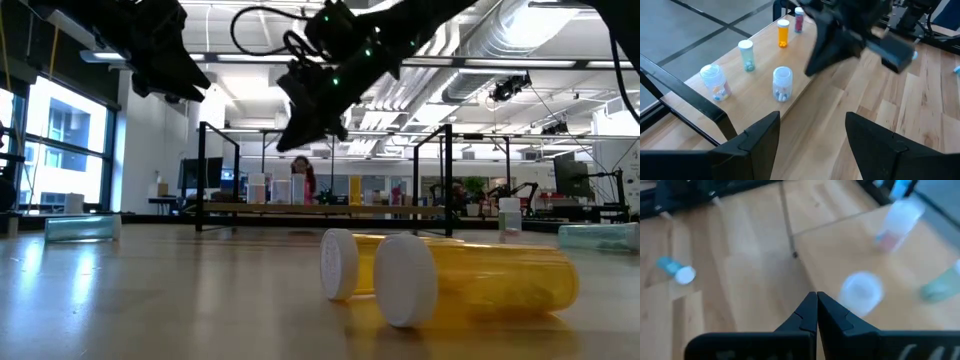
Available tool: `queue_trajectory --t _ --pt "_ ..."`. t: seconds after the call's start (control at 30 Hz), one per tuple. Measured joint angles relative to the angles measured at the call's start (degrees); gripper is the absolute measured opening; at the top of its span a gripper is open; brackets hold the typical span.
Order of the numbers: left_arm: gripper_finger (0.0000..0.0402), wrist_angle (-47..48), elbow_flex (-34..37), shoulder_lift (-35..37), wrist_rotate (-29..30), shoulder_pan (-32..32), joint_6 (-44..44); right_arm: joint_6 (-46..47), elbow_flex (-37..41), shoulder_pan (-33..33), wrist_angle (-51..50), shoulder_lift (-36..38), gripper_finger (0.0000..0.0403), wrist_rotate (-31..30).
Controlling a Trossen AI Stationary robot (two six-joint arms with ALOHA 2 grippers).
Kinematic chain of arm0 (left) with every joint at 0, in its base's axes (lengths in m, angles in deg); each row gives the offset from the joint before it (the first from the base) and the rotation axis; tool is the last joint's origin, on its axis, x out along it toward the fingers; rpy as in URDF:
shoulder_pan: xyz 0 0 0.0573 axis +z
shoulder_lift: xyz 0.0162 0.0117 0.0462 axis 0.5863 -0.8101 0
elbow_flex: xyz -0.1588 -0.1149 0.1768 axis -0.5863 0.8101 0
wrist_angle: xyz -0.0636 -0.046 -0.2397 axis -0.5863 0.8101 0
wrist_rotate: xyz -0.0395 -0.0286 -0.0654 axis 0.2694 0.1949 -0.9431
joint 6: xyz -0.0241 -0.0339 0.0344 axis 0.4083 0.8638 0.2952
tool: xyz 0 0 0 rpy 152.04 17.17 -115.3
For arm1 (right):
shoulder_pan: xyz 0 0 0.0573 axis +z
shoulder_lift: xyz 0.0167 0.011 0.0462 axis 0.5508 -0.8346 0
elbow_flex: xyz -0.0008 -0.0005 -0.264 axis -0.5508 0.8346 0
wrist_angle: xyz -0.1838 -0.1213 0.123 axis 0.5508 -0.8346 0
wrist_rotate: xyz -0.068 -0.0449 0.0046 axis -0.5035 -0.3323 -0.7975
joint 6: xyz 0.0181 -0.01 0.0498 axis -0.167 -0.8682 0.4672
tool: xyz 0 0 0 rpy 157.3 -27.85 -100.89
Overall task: Pick and place medicine bottles onto shelf by color
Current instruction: Put the left white pill bottle on the shelf aligned with the other white pill bottle
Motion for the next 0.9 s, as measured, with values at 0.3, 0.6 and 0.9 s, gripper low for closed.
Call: queue_trajectory --t 0.3,0.6,0.9 --pt "0.0213 0.0 0.0 -0.02 0.0 0.0 0.0 -2.98 -9.98 -3.2 -9.08 0.13 0.0001 -0.38" --pt "0.0213 0.0 0.0 -0.04 0.0 0.02 -0.02 -1.04 -9.92 -6.56 -15.23 -3.62 0.0001 0.75" --pt "0.0213 0.0 0.0 -0.04 0.0 0.02 -0.02 0.48 -9.88 -5.76 -18.23 -6.54 0.0001 0.92"
